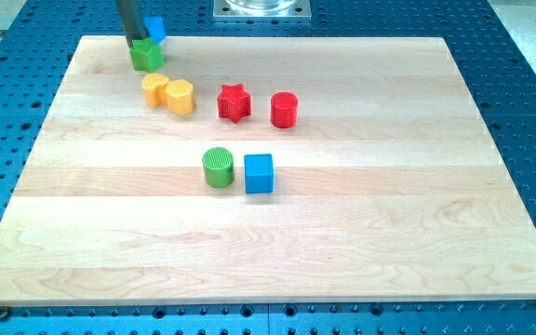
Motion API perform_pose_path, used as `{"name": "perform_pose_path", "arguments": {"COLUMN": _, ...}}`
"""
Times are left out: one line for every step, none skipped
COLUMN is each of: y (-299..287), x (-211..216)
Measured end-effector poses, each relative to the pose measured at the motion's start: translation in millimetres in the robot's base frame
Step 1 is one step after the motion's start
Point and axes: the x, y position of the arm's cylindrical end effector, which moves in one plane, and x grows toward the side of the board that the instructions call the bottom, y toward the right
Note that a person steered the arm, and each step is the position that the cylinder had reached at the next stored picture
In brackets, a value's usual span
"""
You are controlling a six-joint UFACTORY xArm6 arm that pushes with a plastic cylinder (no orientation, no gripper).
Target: Push the green star into the yellow heart
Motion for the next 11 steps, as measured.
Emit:
{"name": "perform_pose_path", "arguments": {"y": 46.3, "x": 9.9}}
{"name": "perform_pose_path", "arguments": {"y": 87.9, "x": -28.3}}
{"name": "perform_pose_path", "arguments": {"y": 87.9, "x": -28.3}}
{"name": "perform_pose_path", "arguments": {"y": 46.1, "x": -28.2}}
{"name": "perform_pose_path", "arguments": {"y": -3.3, "x": 5.7}}
{"name": "perform_pose_path", "arguments": {"y": -11.8, "x": 61.3}}
{"name": "perform_pose_path", "arguments": {"y": -39.8, "x": 61.7}}
{"name": "perform_pose_path", "arguments": {"y": -25.8, "x": 27.7}}
{"name": "perform_pose_path", "arguments": {"y": 55.1, "x": 25.1}}
{"name": "perform_pose_path", "arguments": {"y": 91.3, "x": 42.6}}
{"name": "perform_pose_path", "arguments": {"y": 32.4, "x": 65.9}}
